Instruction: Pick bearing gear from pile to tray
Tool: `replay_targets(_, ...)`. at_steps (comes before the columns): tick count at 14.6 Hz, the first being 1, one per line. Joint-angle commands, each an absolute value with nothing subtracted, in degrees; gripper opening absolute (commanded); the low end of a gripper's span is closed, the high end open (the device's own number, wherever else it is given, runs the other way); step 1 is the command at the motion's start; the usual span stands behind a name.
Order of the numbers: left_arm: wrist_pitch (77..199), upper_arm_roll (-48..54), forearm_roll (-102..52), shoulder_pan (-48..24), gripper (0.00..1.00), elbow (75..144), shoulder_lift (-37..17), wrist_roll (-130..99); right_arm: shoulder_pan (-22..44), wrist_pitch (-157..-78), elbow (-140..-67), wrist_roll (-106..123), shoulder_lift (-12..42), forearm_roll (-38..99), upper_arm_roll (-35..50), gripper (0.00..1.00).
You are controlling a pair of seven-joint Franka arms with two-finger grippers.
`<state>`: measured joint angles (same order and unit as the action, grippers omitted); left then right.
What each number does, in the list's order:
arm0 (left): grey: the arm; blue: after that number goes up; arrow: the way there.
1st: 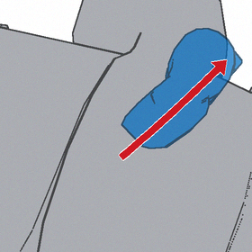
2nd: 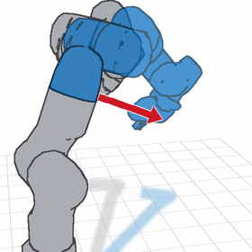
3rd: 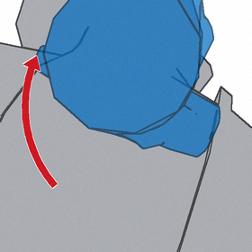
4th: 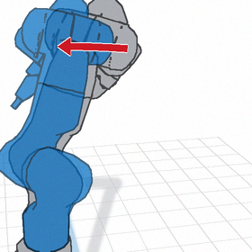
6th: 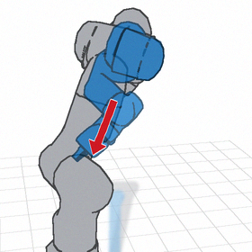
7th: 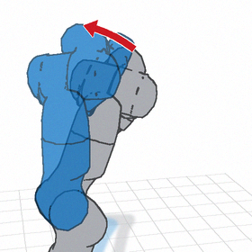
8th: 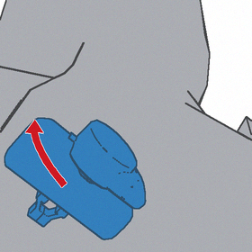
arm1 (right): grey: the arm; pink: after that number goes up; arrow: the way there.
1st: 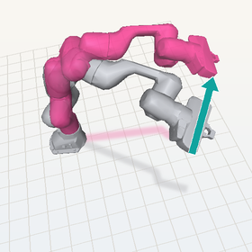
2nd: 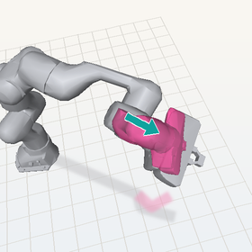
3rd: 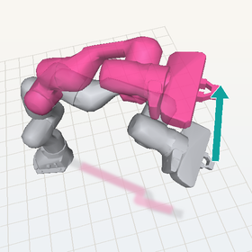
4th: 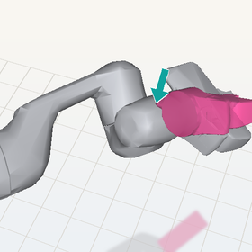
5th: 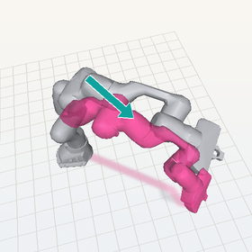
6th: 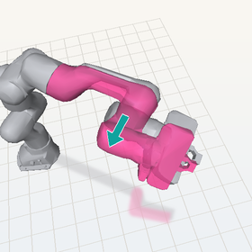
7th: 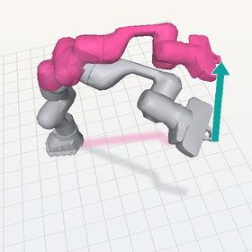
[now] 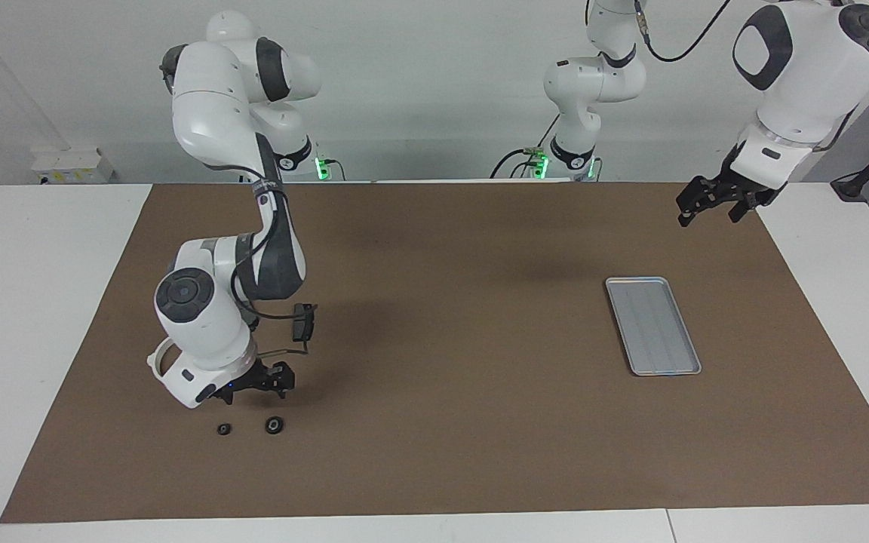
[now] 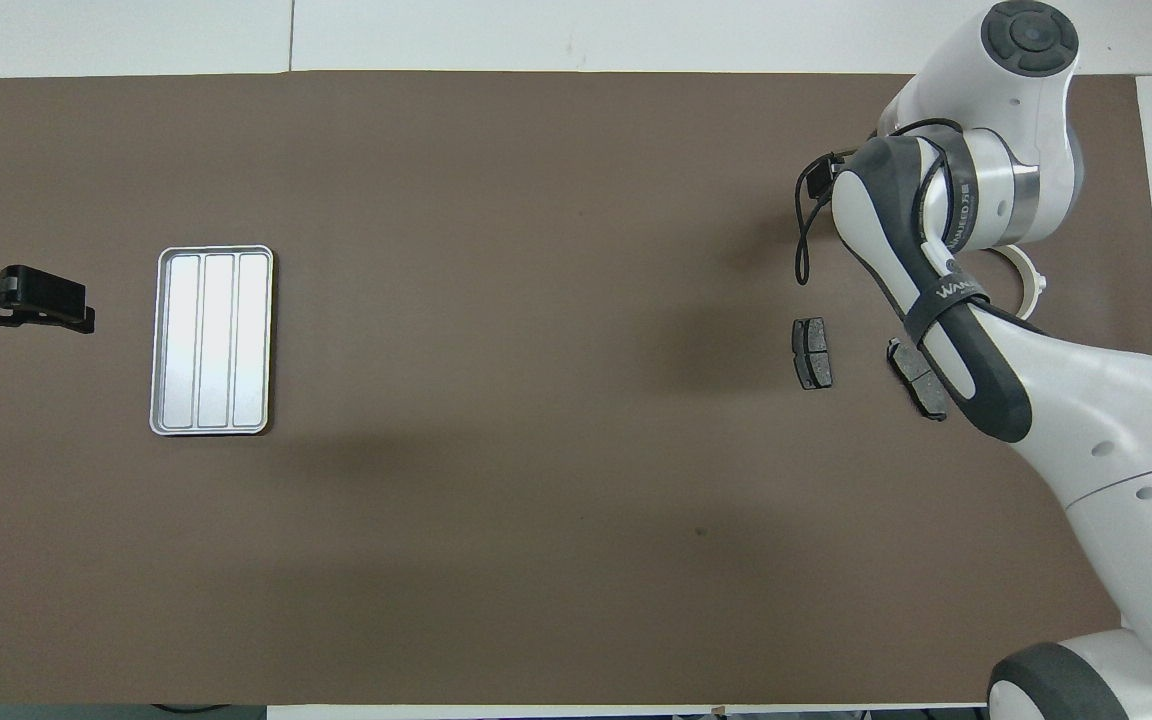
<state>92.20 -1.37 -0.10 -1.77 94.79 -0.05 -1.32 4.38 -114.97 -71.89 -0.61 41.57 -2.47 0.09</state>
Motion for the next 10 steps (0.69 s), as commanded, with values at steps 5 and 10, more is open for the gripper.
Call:
replay_targets(5, 92.5, -1.1, 0.6, -1.7, 1.00, 95.9, 1.3, -1.5, 3.3, -115.8, -63.0, -2.5, 49.0, -3.3, 1.6, 1.00)
replay_targets(10, 92.5, -1.1, 0.6, -1.7, 1.00, 95.9, 1.3, -1.5, 4.3, -115.9, -60.6, -4.8, 51.8, -3.6, 1.7, 1.00)
